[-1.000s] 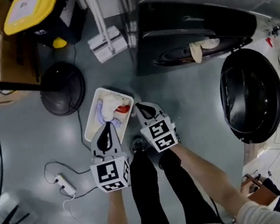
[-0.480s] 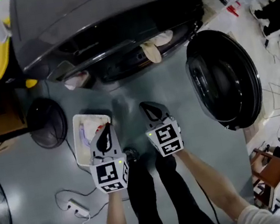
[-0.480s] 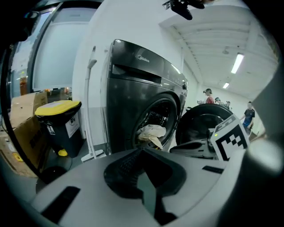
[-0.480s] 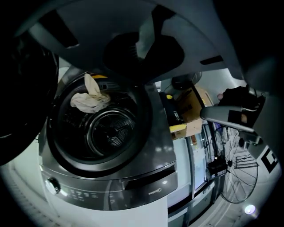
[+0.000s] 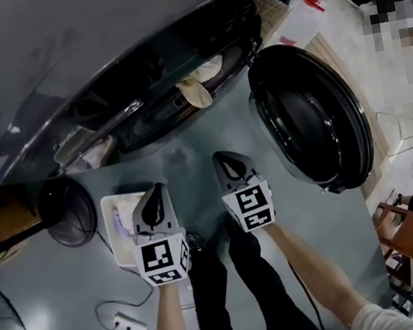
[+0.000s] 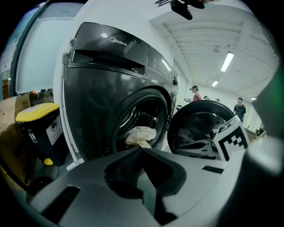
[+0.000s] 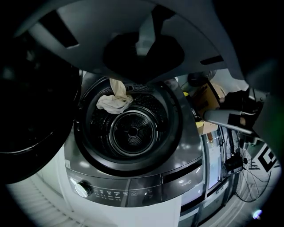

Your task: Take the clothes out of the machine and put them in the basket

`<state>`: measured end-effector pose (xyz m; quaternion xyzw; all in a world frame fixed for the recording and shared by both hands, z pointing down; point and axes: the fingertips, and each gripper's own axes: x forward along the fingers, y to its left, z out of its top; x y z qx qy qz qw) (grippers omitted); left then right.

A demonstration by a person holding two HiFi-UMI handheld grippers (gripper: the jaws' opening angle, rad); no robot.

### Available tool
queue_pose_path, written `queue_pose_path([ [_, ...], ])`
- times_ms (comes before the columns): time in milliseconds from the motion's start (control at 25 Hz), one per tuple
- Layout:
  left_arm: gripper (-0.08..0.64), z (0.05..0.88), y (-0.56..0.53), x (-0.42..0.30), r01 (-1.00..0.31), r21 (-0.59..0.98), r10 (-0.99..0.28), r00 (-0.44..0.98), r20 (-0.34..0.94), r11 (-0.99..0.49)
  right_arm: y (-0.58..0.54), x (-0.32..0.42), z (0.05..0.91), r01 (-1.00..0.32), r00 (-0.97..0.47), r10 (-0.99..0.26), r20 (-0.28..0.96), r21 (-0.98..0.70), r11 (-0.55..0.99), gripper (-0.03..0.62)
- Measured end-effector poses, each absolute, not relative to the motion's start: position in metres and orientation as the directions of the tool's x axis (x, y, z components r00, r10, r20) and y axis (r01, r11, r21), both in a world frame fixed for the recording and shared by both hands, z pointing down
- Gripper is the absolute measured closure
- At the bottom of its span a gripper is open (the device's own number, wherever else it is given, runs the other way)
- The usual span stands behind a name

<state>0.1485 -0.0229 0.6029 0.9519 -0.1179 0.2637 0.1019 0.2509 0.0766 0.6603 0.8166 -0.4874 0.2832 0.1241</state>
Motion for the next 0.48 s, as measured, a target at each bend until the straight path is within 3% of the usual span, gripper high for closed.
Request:
queue_pose_path([
  [360,0.541,0.623,-0.042,0.178,-0.265,0.113,-0.179,0.855,0.487,-0.958,0.054,0.290,0.677,-0.869,0.394,-0.749,0.532,-0.049,-0.493,0.564],
  [400,0.541,0.630,-0.045,0.178,-0.262,0.113,-0.176,0.856,0.486,-0.958,0.049,0.291,0.684,-0.874,0.387,-0.758,0.525,-0.053,-0.484,0.537],
  [480,0.541,0.642,-0.046,0.181,-0.258,0.115,-0.173,0.858,0.484,-0.959,0.041,0.299,0.696,-0.882,0.377,-0.769,0.515,-0.054,-0.469,0.301],
])
